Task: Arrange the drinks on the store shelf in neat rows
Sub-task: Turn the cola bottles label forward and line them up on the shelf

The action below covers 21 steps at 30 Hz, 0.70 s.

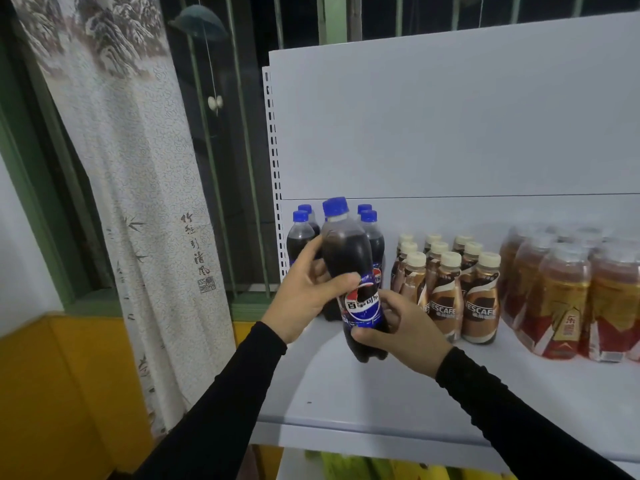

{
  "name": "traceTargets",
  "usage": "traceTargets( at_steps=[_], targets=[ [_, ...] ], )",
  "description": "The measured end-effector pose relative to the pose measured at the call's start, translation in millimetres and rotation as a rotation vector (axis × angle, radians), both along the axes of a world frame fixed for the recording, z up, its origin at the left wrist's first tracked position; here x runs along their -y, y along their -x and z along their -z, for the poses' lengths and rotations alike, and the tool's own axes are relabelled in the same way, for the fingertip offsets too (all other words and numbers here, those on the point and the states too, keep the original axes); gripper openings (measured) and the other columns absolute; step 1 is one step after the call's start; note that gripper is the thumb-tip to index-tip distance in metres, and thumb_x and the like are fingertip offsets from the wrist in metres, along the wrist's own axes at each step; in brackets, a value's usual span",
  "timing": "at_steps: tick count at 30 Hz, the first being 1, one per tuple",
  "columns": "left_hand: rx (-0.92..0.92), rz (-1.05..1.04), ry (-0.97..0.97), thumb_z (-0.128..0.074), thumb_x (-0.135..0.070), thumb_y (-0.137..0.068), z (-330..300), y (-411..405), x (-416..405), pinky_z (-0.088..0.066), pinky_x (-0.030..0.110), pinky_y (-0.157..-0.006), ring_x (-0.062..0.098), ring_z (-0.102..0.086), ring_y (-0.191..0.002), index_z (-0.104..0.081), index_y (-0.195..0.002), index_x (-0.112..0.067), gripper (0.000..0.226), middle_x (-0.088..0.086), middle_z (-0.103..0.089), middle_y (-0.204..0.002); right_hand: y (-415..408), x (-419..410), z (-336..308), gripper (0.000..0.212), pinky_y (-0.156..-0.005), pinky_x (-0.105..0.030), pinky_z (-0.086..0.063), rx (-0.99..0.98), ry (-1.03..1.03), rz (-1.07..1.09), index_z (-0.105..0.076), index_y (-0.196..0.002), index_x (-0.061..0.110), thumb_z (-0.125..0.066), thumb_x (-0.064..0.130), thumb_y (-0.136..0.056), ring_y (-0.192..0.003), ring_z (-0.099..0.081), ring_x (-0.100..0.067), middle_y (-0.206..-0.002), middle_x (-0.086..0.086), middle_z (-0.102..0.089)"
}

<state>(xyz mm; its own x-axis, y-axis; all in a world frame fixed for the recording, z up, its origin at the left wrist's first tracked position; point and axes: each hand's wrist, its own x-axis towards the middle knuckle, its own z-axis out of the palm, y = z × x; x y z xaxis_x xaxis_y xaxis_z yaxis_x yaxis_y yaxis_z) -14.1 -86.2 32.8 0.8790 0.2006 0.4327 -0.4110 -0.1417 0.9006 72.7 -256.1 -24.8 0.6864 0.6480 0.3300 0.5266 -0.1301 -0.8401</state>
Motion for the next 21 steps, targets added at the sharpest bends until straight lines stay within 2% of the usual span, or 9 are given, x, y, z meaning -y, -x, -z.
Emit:
traceTargets(
  at_steps=[3, 5, 7, 10, 17, 21],
  targets=[
    [0.031, -0.084, -0.219, -0.078, -0.012, -0.083, -8.1, 3.0, -1.1, -0.053, 0.041, -0.101, 0.011, -0.063, -0.116, -0.051, -0.137, -0.025, 0.061, -0.005, -0.067, -0.123, -2.2, -1.8, 12.9, 0.056, -0.072, -0.016, -0.055, 0.020, -0.008, 0.059, -0.048, -0.112, 0.038, -0.084, 0.019, -0.074, -0.098, -0.064, 0.005, -0.109, 0.015, -0.065],
    [0.036, -0.059, -0.314, -0.082, -0.006, -0.079, -6.7, 7.8, 1.4, -0.052, 0.035, -0.102, 0.010, -0.063, -0.116, -0.054, -0.132, -0.030, 0.065, -0.009, -0.069, -0.120, -4.9, -3.0, 18.2, 0.059, -0.080, -0.019, -0.055, 0.039, -0.016, 0.101, -0.050, -0.112, 0.035, -0.086, 0.012, -0.071, -0.100, -0.064, 0.004, -0.110, 0.013, -0.066],
    [0.045, -0.041, -0.399, -0.087, -0.002, -0.071, -2.3, 11.8, 5.9, -0.049, 0.026, -0.102, 0.007, -0.063, -0.116, -0.054, -0.128, -0.035, 0.073, -0.015, -0.069, -0.119, -8.6, -4.0, 21.4, 0.063, -0.091, -0.029, -0.055, 0.079, -0.025, 0.144, -0.053, -0.117, 0.031, -0.088, 0.021, -0.066, -0.105, -0.064, -0.002, -0.114, 0.012, -0.066],
    [0.064, -0.005, -0.505, -0.089, 0.000, -0.067, 2.7, 15.3, 10.9, -0.044, 0.015, -0.101, 0.002, -0.061, -0.117, -0.055, -0.124, -0.037, 0.075, -0.024, -0.066, -0.119, -11.3, -5.3, 25.1, 0.068, -0.097, -0.038, -0.053, 0.147, -0.022, 0.171, -0.053, -0.124, 0.029, -0.081, 0.040, -0.063, -0.113, -0.060, -0.008, -0.119, 0.013, -0.064],
    [0.057, -0.001, -0.531, -0.089, -0.003, -0.069, 2.4, 17.5, 8.4, -0.043, 0.013, -0.102, -0.002, -0.058, -0.119, -0.052, -0.124, -0.040, 0.076, -0.028, -0.062, -0.122, -11.8, -6.7, 28.9, 0.066, -0.096, -0.038, -0.053, 0.187, -0.020, 0.177, -0.055, -0.123, 0.030, -0.076, 0.049, -0.063, -0.112, -0.059, -0.005, -0.118, 0.015, -0.063],
    [0.067, -0.020, -0.470, -0.088, -0.002, -0.070, 0.6, 16.1, 7.6, -0.048, 0.021, -0.101, 0.004, -0.061, -0.118, -0.053, -0.126, -0.037, 0.075, -0.020, -0.066, -0.121, -8.0, -4.1, 25.2, 0.058, -0.094, -0.031, -0.053, 0.170, -0.040, 0.166, -0.056, -0.120, 0.033, -0.081, 0.039, -0.067, -0.111, -0.060, -0.005, -0.117, 0.014, -0.064]
  ],
)
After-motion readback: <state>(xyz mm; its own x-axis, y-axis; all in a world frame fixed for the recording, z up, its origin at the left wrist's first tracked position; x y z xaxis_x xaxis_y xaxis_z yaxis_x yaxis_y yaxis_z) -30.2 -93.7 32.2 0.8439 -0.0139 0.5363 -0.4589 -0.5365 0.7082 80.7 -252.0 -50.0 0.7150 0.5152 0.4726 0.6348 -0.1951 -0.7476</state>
